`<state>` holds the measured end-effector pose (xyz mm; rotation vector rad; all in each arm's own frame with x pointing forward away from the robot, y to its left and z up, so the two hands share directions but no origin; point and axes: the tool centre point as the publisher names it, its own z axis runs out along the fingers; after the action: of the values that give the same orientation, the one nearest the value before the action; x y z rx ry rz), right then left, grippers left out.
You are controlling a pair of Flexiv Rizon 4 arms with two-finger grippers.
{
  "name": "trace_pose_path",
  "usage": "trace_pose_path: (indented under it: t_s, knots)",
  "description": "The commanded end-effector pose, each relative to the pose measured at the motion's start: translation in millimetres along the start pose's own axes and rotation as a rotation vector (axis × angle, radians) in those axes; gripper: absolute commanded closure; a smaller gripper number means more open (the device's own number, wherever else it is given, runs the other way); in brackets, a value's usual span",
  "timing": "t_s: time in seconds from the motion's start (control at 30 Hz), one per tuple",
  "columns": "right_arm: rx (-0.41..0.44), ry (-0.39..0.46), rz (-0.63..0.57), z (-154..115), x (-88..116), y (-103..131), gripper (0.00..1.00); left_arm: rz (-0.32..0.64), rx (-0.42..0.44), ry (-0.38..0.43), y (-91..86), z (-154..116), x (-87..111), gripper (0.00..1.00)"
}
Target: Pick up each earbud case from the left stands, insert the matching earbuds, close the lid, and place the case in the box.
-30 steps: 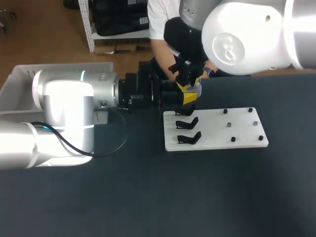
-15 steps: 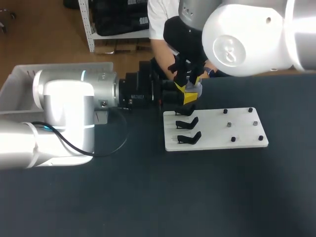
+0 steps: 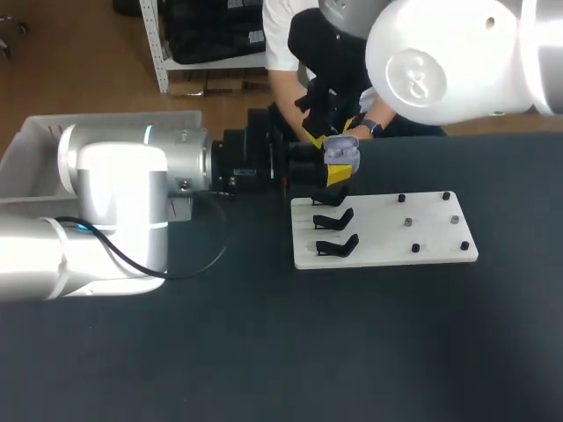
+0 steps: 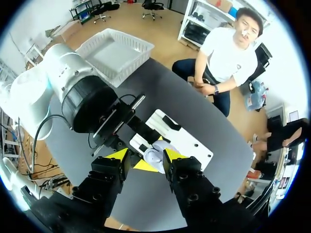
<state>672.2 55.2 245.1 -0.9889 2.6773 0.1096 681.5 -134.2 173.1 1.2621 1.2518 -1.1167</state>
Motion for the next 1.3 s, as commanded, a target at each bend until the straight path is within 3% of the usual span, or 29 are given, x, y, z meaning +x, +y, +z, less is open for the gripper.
trace_pose_path:
  t_s: [0.03, 0.33, 0.6, 0.8, 1.3]
  knots:
    - [0.001, -0.023, 0.005, -4, -3, -7, 0.56, 0.002, -0.005, -0.004, -1.0, 0, 0.5, 1.0]
    - [-0.001, -0.064, 0.07, 11, -25, -36, 0.53, 0.002, -0.005, -0.004, -1.0, 0, 0.5, 1.0]
    - [-0.015, -0.025, 0.141, 35, -22, -58, 0.54, 0.002, -0.005, -0.004, -1.0, 0, 0.5, 1.0]
    - [-0.021, 0.007, 0.171, 45, -9, -60, 0.54, 0.002, -0.005, -0.004, -1.0, 0, 0.5, 1.0]
    - [-0.03, 0.001, 0.208, 40, 15, -46, 0.53, 0.002, -0.005, -0.004, -1.0, 0, 0.5, 1.0]
